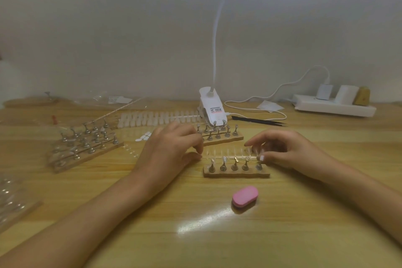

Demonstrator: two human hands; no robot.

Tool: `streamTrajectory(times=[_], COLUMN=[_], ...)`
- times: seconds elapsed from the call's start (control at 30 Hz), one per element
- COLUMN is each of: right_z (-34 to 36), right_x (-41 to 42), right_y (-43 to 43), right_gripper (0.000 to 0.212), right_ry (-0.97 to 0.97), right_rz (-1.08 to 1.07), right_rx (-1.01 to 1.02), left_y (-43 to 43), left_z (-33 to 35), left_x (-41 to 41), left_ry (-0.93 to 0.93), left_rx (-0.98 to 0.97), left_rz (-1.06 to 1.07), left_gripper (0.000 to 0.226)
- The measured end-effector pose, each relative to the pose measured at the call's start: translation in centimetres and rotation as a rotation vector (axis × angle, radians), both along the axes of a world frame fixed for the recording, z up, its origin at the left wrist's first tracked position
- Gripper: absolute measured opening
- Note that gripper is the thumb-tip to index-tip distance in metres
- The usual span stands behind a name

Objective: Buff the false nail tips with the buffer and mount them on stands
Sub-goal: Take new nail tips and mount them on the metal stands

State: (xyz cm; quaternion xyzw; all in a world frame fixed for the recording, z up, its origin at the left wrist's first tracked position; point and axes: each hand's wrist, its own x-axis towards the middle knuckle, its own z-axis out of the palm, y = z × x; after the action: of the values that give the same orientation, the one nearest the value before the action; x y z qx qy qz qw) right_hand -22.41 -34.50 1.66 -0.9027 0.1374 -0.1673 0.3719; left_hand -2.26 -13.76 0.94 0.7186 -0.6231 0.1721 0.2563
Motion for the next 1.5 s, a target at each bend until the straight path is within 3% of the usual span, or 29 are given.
streamTrajectory(times=[0.07, 0.2, 0.27, 0.37, 0.43, 0.53, 0.6, 0.7, 0.77, 0.83, 0.9, 1.07, 1.27, 1.37, 1.5], right_z=[0.1, 0.1, 0.1, 0.1, 0.2, 2.5, 4.8, 6.1, 4.7, 3.2, 2.4, 2.0, 1.0, 0.8, 0.6], right_x=[-0.1, -0.3, -0.3, -0.4, -0.2, -0.6, -1.1, -1.6, -1.8, -2.3, -2.7, -2.6, -2.4, -2.5, -2.4], right_y=[0.2, 0.5, 0.2, -0.3, -0.3, 0.5, 1.6, 4.2, 5.5, 6.3, 6.9, 7.7, 8.5, 8.3, 8.6], right_gripper=[0.035, 0.036, 0.034, 0.034, 0.034, 0.023, 0.019, 0.022, 0.026, 0.024, 0.018, 0.014, 0.016, 0.020, 0.022], right_ry=[-0.015, -0.102, -0.138, -0.084, -0.040, -0.190, -0.215, 0.054, 0.210, 0.235, 0.172, 0.002, -0.008, -0.076, -0.071], right_rz=[-0.005, -0.015, -0.029, -0.023, -0.062, -0.159, -0.046, 0.275, 0.301, 0.259, 0.245, 0.177, 0.162, 0.103, 0.128], right_rx=[-0.024, -0.226, -0.229, -0.192, -0.269, -0.247, -0.239, -0.330, -0.553, -0.685, -0.606, 0.075, 0.718, 0.852, 0.826], left_y=[0.0, -0.5, -0.5, -0.1, -0.1, 0.0, 0.1, 0.3, 0.5, 0.8, 1.2, 1.7, 1.7, 1.9, 1.9], left_z=[-0.1, -0.1, -0.2, -0.2, 0.0, 0.7, 1.0, 1.3, 1.4, 1.4, 1.2, 0.7, 0.8, 0.8, 0.7], left_x=[0.0, 0.7, 1.3, 1.4, 0.9, -0.2, -0.9, -2.1, -2.9, -3.7, -4.7, -5.8, -6.0, -5.9, -6.3], left_ry=[0.037, 0.633, 0.791, 0.776, 0.752, 0.757, 0.787, 0.824, 0.819, 0.777, 0.759, 0.882, 0.882, 0.887, 0.837], left_rx=[-0.001, -0.041, -0.086, -0.127, -0.156, -0.191, -0.191, -0.196, -0.182, -0.154, -0.129, -0.095, -0.039, -0.059, -0.065], left_rz=[0.019, 0.100, 0.128, 0.092, 0.050, -0.025, -0.068, -0.127, -0.180, -0.238, -0.291, -0.315, -0.342, -0.338, -0.360], left_gripper=[0.016, 0.010, 0.009, 0.009, 0.008, 0.010, 0.016, 0.013, 0.013, 0.012, 0.011, 0.011, 0.013, 0.008, 0.009])
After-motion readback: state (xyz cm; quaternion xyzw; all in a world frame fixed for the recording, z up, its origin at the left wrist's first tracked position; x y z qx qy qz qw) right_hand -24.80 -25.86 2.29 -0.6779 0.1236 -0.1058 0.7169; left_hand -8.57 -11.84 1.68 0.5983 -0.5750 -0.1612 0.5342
